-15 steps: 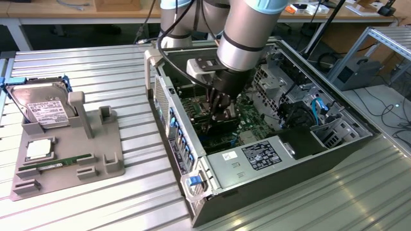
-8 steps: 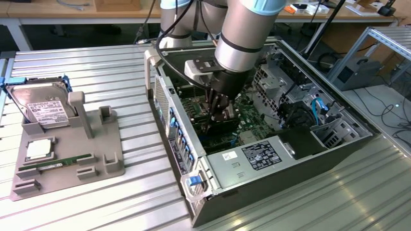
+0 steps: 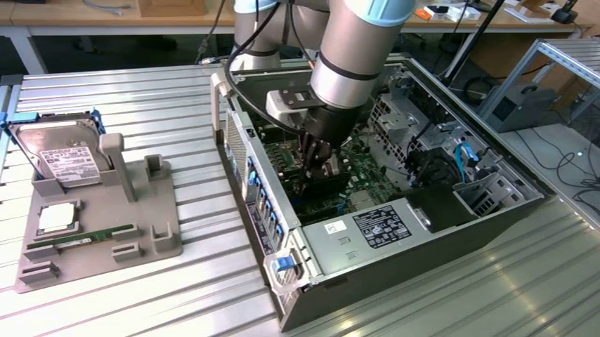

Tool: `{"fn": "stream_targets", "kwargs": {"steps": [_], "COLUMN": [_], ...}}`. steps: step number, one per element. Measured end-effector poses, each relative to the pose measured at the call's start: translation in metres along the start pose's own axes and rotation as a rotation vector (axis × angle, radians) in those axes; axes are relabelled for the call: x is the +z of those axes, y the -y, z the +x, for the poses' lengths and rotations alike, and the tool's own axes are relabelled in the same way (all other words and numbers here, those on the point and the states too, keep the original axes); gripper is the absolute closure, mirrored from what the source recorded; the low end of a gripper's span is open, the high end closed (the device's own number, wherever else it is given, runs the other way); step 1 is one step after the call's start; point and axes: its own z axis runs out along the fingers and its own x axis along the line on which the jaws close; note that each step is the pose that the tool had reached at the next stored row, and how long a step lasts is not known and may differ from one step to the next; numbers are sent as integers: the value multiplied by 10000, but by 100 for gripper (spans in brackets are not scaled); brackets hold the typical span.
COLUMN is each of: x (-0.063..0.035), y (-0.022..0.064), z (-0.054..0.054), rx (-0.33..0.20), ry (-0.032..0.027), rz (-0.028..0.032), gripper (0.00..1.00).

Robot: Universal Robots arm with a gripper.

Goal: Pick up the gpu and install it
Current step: 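Press down on the gpu until it lock into place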

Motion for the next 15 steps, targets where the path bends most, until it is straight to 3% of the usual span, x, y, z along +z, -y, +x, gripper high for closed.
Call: {"fn": "stream_targets", "kwargs": {"steps": [5, 11, 15], "x": [4, -6, -248], "y": [19, 224, 243], "z": [7, 1, -4], "rx": [0, -2, -3], "ry": [6, 13, 28], "rz": [-3, 1, -3], "gripper": [89, 89, 89]}}
